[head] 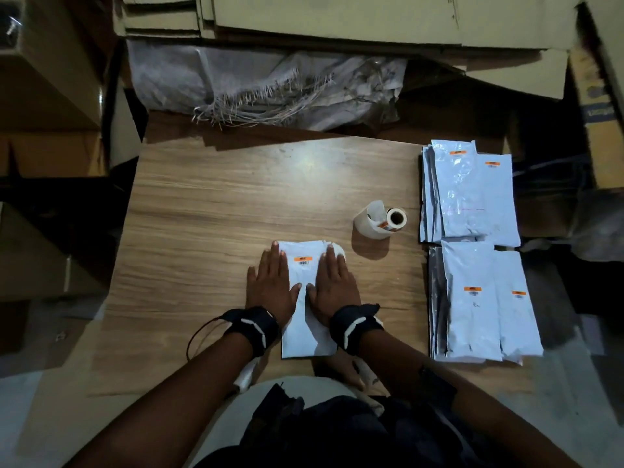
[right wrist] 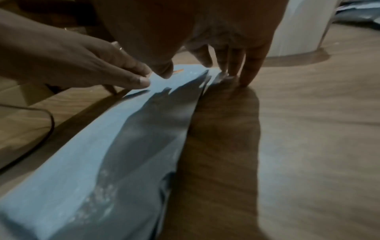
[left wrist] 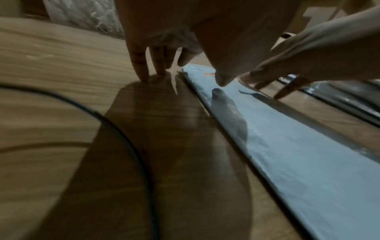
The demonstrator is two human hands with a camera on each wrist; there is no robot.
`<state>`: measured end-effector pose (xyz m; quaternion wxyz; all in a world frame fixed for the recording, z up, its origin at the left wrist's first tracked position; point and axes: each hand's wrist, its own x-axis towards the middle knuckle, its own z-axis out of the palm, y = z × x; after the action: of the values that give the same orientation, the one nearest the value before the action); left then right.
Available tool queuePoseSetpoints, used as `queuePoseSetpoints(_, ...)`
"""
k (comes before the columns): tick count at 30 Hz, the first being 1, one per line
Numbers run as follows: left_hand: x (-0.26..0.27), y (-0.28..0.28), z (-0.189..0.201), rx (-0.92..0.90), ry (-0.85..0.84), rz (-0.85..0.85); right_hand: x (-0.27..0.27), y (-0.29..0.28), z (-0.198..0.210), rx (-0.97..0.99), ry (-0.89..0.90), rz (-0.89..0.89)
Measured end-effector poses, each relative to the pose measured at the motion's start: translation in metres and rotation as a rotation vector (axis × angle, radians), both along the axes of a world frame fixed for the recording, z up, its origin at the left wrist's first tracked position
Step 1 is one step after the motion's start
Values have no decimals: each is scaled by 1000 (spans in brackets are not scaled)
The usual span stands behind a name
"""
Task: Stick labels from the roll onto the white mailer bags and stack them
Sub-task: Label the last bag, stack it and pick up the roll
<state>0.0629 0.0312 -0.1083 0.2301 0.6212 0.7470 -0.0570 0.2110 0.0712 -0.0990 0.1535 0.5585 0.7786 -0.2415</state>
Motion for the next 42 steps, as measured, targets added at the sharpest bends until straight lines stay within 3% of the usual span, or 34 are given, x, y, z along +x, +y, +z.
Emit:
queuePoseSetpoints(4,-15,-6,10,79,-230,155,15,5,16,-45,143,-214)
queuePoseSetpoints(7,-21,-14,15,5,-542,299,25,2,23,-201,309,-306)
queuePoseSetpoints(10,-18,-21,19,-86,-652,308,30,-4,23,-327,399,-469)
queuePoseSetpoints(13,-17,-28,15,-49,-657,216,32,-6,19,-311,496,-521)
queuePoseSetpoints(17,-14,-32,24,-19,-702,259,39,-3,24,-334,700,-505)
queuePoseSetpoints(21,-6,-36,35,49,-727,240,54,5,36,-338,793,-460)
queuePoseSetpoints(29,41,-26,86,147,-738,179,107,21,81,-292,954,-365)
queuePoseSetpoints(36,124,27,124,206,-791,149,198,44,134,-178,1059,-465)
queuePoseSetpoints(42,218,101,152,273,-791,34,294,76,149,-192,1084,-456)
